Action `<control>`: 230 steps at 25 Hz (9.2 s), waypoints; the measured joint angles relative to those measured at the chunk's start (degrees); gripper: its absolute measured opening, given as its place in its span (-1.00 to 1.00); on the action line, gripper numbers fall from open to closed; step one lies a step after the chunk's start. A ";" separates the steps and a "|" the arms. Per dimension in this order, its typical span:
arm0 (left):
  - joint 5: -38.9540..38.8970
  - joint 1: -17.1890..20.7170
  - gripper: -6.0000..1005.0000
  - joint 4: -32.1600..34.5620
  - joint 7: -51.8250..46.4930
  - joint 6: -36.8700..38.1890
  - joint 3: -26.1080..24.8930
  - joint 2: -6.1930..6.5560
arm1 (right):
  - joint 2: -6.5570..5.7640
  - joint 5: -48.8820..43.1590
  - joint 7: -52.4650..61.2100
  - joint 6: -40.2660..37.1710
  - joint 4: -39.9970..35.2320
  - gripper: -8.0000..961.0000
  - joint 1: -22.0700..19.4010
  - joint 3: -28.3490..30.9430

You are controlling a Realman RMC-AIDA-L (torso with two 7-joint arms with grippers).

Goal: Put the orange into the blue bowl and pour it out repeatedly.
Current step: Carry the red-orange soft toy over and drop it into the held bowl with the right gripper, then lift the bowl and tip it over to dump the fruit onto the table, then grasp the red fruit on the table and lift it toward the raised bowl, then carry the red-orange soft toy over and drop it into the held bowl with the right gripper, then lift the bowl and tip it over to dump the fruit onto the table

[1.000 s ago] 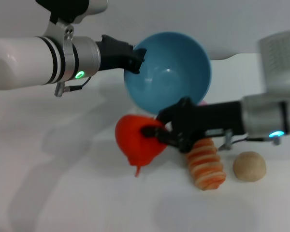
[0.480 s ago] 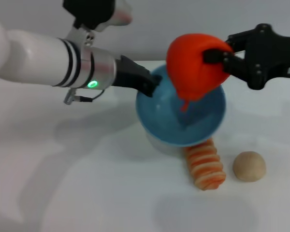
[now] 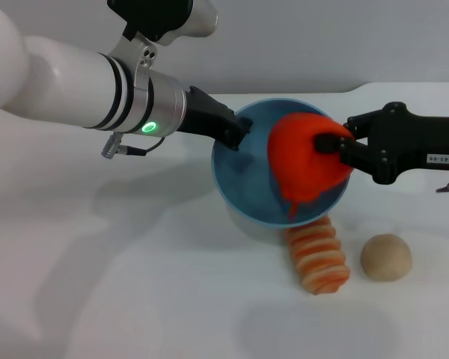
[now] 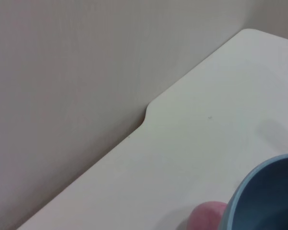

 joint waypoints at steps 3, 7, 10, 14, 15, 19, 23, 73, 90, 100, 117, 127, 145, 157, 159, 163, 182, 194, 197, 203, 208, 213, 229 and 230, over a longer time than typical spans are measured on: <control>0.03 -0.02 -0.99 -0.28 0.07 -0.11 0.02 0.00 | 0.05 0.01 0.08 0.77 1.01 -0.92 0.41 0.14; -0.01 0.29 -0.99 -0.42 0.23 -0.20 0.10 -0.07 | 0.18 0.39 0.23 2.09 1.33 -0.89 0.73 0.06; -0.22 0.83 -0.99 -0.44 0.30 -0.21 0.11 -0.06 | 0.17 0.64 0.31 2.16 1.41 -0.79 0.87 0.15; -0.24 1.50 -0.99 -0.82 0.48 -1.27 0.28 0.00 | 0.15 4.24 -0.90 2.17 1.30 -0.54 -0.23 1.16; -0.24 1.50 -0.99 -0.82 0.48 -1.27 0.28 0.00 | 0.15 4.24 -0.90 2.17 1.30 -0.46 -0.23 1.16; -0.02 1.66 -0.99 -3.56 0.63 -4.44 1.36 0.12 | 0.35 8.57 -7.52 4.04 1.32 0.17 -3.35 5.05; 0.05 1.44 -0.99 -5.31 1.53 -5.52 1.22 0.24 | 0.27 10.80 -14.61 6.15 3.14 0.23 -6.50 8.27; 15.59 16.51 -0.99 11.43 19.30 -40.36 15.78 -0.20 | -0.20 33.83 -40.83 1.39 42.36 0.30 -8.97 20.24; 9.57 2.85 -0.99 6.54 1.65 3.16 -10.55 0.22 | -3.06 -4.05 -4.05 -0.09 23.05 0.30 -1.35 19.36; 9.37 1.09 -0.99 1.42 1.41 -0.97 -11.01 0.15 | -0.16 -15.83 4.03 0.86 25.37 0.29 9.35 11.39; 9.16 0.58 -0.99 -0.51 1.32 -1.75 -10.01 0.00 | 1.01 -13.87 9.76 12.79 40.27 0.28 20.10 -0.71; 9.09 1.01 -0.99 -0.59 1.32 -2.57 -8.99 -0.02 | 1.09 -7.71 10.24 18.17 42.86 0.27 21.39 -10.16; 9.09 0.80 -0.99 -3.47 1.35 -4.60 -7.76 0.02 | 0.23 -3.51 8.41 7.32 26.96 -0.76 14.28 -11.10; 8.21 -1.09 -0.99 -2.28 0.85 4.00 -4.51 -0.15 | -0.23 0.92 12.27 -7.19 4.40 -0.92 7.16 2.13; 7.63 -1.59 -0.99 -1.74 0.77 4.66 -2.71 -0.15 | -0.26 0.90 12.27 -7.23 4.32 -0.93 7.09 3.21; 5.72 -2.14 -0.99 -1.54 0.80 5.34 -2.18 -0.14 | -0.62 0.21 12.49 -4.47 8.87 -0.92 7.40 5.93; 5.82 -1.28 -0.99 -2.10 1.93 2.16 -2.16 0.07 | -0.32 -1.38 8.36 -2.00 11.96 -0.09 5.85 12.57; 8.04 -0.75 -0.99 -5.01 6.78 -6.21 -2.62 0.27 | -0.26 -0.70 -17.05 -4.80 23.40 0.22 -3.93 26.84; 8.08 -0.68 -0.99 -3.86 9.76 -8.43 -1.53 0.21 | 0.12 0.30 -21.78 -4.36 26.28 0.32 -4.45 29.29; 13.39 2.30 -0.99 1.99 14.39 -13.59 3.78 0.14 | 0.10 9.79 -33.85 -3.86 35.17 0.43 -6.89 32.66; 23.78 7.53 -0.99 8.37 14.71 -22.33 11.83 0.16 | 0.20 12.22 -36.98 -3.33 37.57 0.44 -8.21 36.16; 30.59 14.61 -0.99 12.95 19.97 -33.54 19.50 0.05 | 0.11 12.25 -37.09 -1.85 39.24 0.44 -8.44 38.79; 30.74 27.19 -0.99 13.42 42.91 -57.55 29.55 -0.14 | -0.06 12.49 -36.77 -1.24 39.64 0.44 -8.07 39.07; 30.74 27.63 -0.99 13.13 44.12 -59.07 30.06 -0.11 | -0.06 12.49 -36.76 -1.18 39.65 0.44 -8.07 39.07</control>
